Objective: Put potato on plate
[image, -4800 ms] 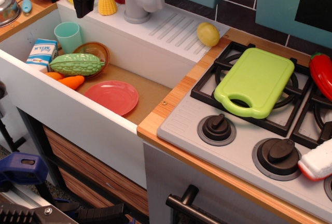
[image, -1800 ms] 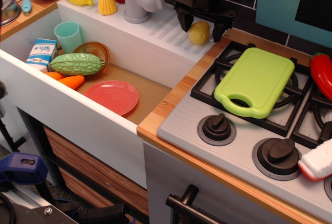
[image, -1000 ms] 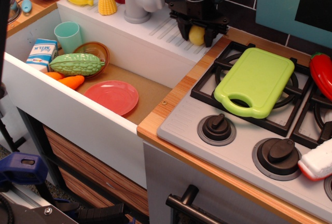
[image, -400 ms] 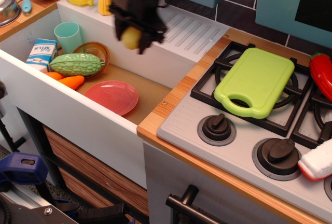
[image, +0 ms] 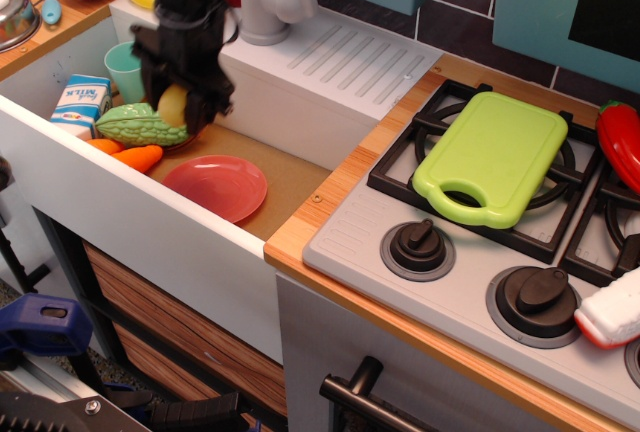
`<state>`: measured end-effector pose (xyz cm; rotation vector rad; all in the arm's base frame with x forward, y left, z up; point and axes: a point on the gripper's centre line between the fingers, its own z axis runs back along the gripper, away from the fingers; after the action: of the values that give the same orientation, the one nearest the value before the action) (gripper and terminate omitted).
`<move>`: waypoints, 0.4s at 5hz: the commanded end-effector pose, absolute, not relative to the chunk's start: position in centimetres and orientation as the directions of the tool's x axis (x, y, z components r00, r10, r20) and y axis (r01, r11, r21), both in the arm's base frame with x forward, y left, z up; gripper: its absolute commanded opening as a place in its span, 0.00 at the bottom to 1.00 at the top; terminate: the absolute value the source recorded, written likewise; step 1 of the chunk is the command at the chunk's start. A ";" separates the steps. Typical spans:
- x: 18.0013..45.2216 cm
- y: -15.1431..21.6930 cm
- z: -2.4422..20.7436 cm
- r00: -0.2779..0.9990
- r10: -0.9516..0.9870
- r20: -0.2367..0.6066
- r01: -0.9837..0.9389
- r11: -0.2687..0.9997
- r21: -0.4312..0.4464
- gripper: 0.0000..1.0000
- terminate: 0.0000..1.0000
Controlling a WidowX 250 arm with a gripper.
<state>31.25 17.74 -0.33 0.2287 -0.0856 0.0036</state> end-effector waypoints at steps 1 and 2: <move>31.8 17.5 -1.9 0.986 -0.005 0.169 -0.033 0.975 0.221 0.00 0.00; 31.7 17.3 -2.2 0.985 -0.058 0.164 0.020 0.975 0.221 0.00 0.00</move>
<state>30.99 16.50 -3.34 0.1654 -0.1210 -0.0493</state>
